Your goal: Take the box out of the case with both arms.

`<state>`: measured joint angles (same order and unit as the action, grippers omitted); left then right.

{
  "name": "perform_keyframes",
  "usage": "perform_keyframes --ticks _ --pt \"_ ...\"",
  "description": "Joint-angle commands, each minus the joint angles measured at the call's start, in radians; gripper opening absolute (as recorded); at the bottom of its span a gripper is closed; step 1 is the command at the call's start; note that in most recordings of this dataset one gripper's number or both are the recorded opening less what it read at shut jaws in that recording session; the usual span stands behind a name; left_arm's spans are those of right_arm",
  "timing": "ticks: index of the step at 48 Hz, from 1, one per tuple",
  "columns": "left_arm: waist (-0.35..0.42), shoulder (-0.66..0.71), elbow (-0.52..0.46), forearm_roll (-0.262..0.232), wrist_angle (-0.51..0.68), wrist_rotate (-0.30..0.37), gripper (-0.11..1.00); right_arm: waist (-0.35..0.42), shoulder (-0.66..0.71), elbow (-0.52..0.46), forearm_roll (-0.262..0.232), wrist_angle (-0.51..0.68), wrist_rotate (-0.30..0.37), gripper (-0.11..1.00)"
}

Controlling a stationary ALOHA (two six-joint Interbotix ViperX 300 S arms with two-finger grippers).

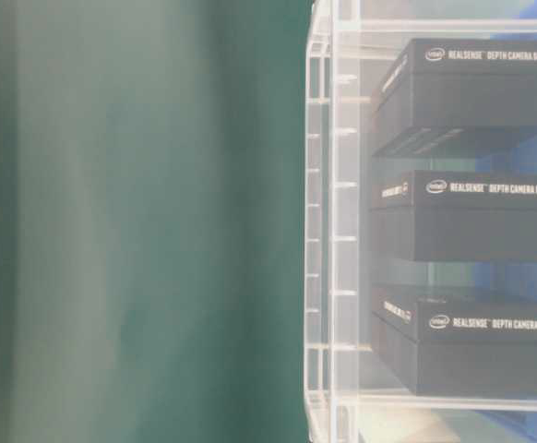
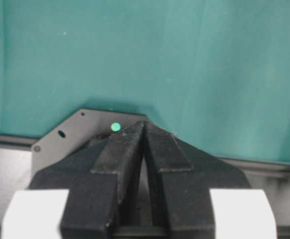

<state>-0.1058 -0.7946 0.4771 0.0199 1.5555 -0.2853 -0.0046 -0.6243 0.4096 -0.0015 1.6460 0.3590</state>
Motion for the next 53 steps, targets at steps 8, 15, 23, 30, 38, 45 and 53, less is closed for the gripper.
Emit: perform_keyframes --ticks 8,15,23,30,38,45,53 --pt "0.006 0.002 -0.023 0.017 -0.002 -0.212 0.01 -0.002 0.006 -0.025 -0.014 -0.006 0.244 0.00" --pt "0.015 0.008 -0.025 0.018 -0.005 -0.537 0.01 -0.003 0.014 -0.021 -0.057 -0.006 0.560 0.00" --pt "0.037 0.012 -0.023 0.018 -0.005 -1.043 0.01 -0.003 0.014 -0.018 -0.069 -0.008 0.854 0.00" --pt "0.035 0.003 -0.021 0.018 -0.002 -1.284 0.01 -0.003 0.014 -0.018 -0.069 -0.008 1.042 0.00" --pt "0.035 0.028 -0.025 0.025 0.003 -1.316 0.01 -0.003 0.017 -0.015 -0.067 -0.008 1.157 0.00" --pt "0.035 0.054 -0.031 0.025 0.005 -1.307 0.01 -0.003 0.020 -0.018 -0.067 -0.008 1.197 0.00" --pt "0.037 0.061 -0.032 0.028 0.005 -1.304 0.01 -0.003 0.025 -0.018 -0.072 -0.009 1.215 0.00"
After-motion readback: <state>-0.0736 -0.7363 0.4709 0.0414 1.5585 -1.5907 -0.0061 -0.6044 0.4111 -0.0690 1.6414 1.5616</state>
